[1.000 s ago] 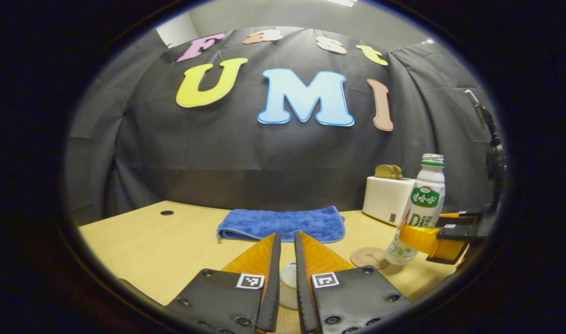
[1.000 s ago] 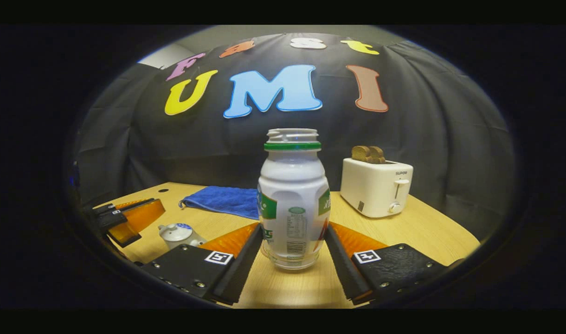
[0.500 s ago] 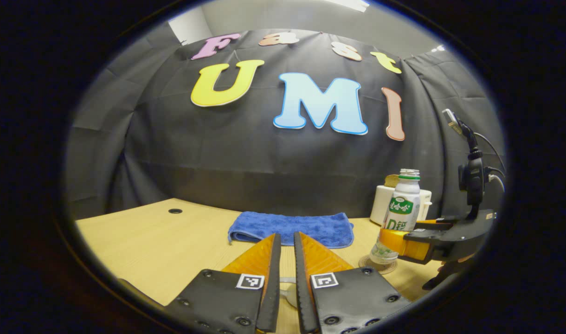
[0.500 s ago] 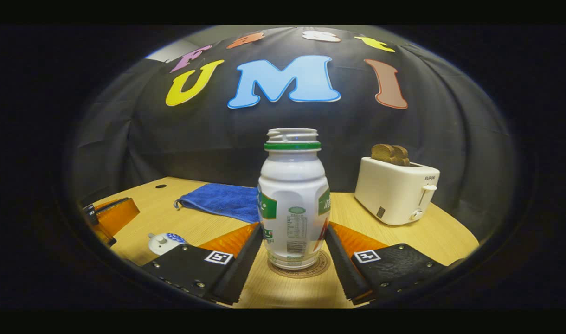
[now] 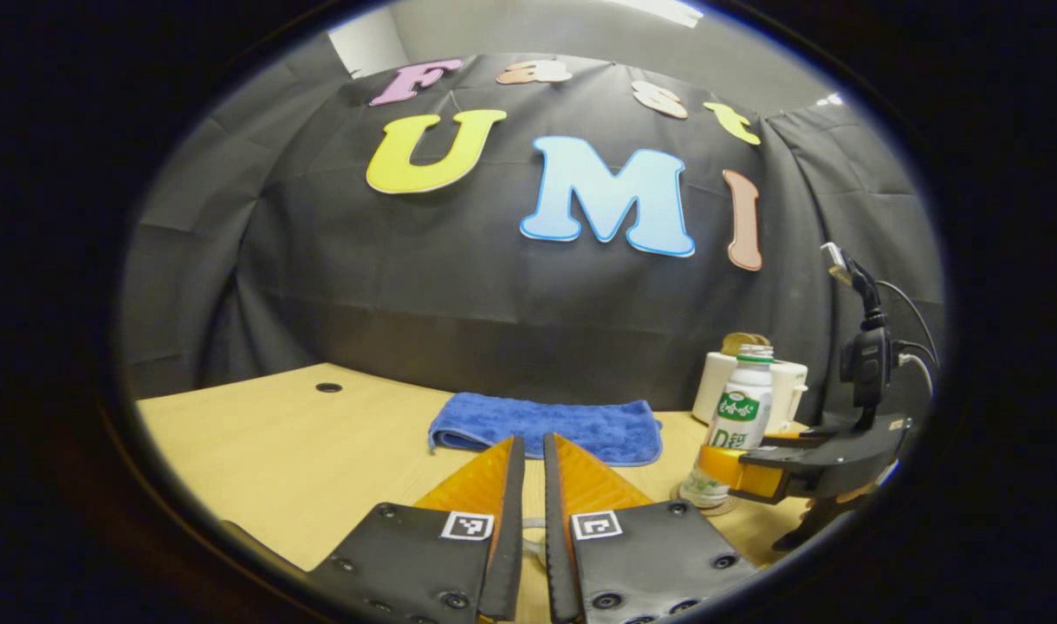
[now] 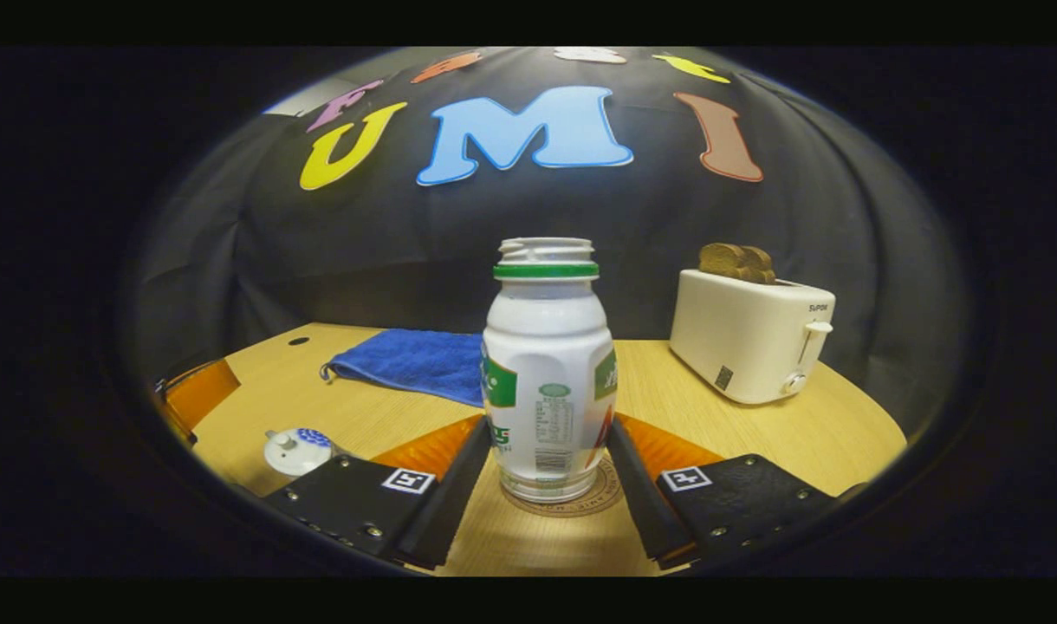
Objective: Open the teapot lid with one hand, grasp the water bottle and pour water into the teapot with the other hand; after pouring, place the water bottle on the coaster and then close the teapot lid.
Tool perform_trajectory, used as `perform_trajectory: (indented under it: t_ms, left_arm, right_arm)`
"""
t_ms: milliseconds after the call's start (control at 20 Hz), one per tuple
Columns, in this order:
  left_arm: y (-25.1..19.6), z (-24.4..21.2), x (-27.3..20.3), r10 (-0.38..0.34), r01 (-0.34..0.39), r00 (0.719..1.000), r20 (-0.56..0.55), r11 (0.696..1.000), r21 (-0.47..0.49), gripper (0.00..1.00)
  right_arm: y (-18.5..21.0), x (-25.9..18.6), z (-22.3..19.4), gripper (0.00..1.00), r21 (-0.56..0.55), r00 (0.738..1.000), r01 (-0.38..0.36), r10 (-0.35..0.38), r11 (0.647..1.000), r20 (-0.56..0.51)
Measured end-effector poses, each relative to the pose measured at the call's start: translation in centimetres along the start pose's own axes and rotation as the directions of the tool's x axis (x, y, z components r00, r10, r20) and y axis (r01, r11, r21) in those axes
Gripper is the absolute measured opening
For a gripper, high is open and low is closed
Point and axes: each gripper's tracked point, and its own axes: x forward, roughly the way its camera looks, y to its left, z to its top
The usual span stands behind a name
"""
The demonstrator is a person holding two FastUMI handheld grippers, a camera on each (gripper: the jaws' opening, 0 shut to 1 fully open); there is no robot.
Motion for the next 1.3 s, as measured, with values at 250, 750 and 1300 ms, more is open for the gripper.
perform_trajectory:
  t_ms: [250,750,1300]
  left_arm:
    - [-0.2,0.0,0.0,-0.006,0.006,1.0,0.001,1.0,0.003,0.22]
    - [-0.6,0.2,-0.1,-0.017,0.016,1.0,0.009,1.0,0.017,0.19]
    - [-2.1,2.2,-1.5,-0.062,0.059,0.996,0.058,0.997,0.051,0.21]
  right_arm:
    - [0.0,0.0,-0.7,0.82,-0.025,1.0,0.004,-0.004,1.0,-0.024]
    - [-0.5,-2.1,1.2,0.84,0.006,0.998,-0.001,0.001,1.0,0.061]
    - [-1.4,-6.8,4.2,0.84,0.026,0.98,-0.003,-0.002,1.0,0.198]
